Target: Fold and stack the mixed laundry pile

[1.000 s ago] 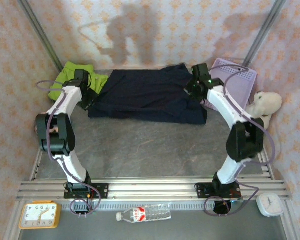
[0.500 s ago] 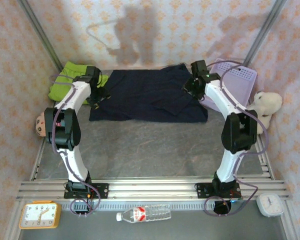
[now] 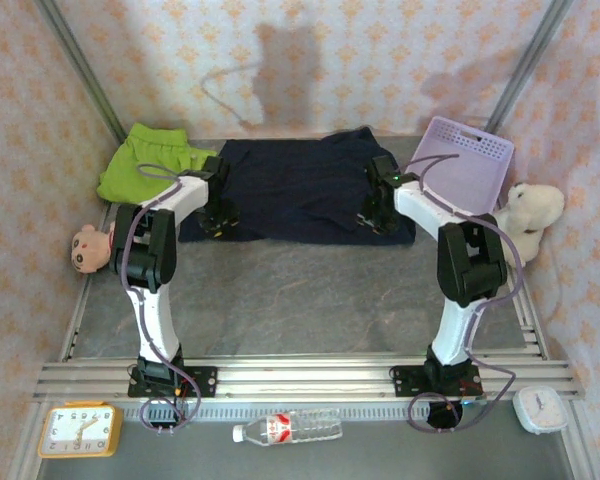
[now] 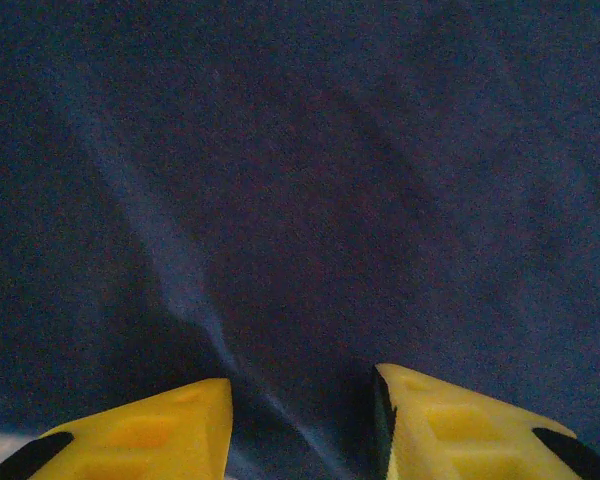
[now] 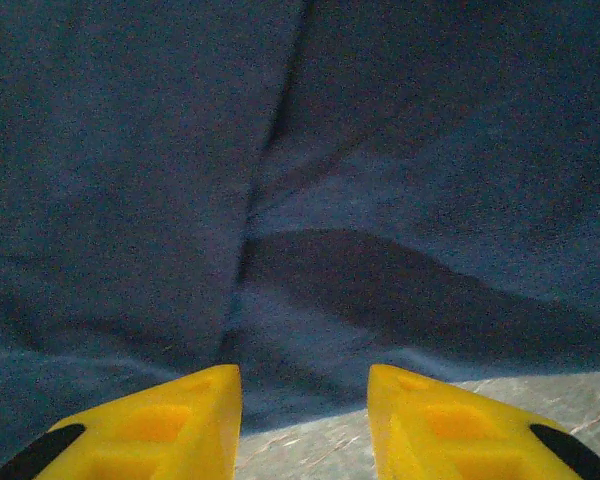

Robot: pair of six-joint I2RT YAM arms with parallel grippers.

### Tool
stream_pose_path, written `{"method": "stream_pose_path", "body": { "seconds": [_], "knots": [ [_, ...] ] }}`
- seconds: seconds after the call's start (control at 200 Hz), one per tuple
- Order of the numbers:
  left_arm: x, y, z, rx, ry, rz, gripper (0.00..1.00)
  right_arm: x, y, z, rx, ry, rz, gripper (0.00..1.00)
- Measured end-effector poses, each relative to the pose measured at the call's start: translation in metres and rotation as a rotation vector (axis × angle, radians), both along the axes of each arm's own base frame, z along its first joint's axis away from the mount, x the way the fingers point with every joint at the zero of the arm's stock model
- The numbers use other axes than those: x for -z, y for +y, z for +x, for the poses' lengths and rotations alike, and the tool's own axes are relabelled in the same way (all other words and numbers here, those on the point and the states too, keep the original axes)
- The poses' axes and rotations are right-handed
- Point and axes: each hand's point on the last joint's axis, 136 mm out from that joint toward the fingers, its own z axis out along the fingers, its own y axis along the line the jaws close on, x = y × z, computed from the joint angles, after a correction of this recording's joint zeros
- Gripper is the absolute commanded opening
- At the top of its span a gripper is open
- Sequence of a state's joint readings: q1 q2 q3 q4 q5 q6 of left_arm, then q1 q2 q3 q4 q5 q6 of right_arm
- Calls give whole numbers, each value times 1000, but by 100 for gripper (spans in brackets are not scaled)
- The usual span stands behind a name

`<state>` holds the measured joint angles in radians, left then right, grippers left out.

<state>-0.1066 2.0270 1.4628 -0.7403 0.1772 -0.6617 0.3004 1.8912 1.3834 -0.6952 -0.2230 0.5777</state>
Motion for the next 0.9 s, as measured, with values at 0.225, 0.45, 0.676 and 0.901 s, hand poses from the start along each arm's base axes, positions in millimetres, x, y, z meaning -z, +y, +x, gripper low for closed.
{"method": "stream_pose_path", "body": {
  "seconds": [0.225,0.45,0.676,0.901],
  "knots": [
    [7,22,-1,100,21,76,42,37,-21,-5,-9,82,-68,39],
    [9,29,-5,183,25,103,42,38,-30,-3,-48,79,-83,38],
    [11,24,-46,180,22,82,43,40,-31,-27,-85,101,-98,38],
    [13,14,-111,118,46,20,43,41,-40,-87,-87,168,-90,38]
  ]
}}
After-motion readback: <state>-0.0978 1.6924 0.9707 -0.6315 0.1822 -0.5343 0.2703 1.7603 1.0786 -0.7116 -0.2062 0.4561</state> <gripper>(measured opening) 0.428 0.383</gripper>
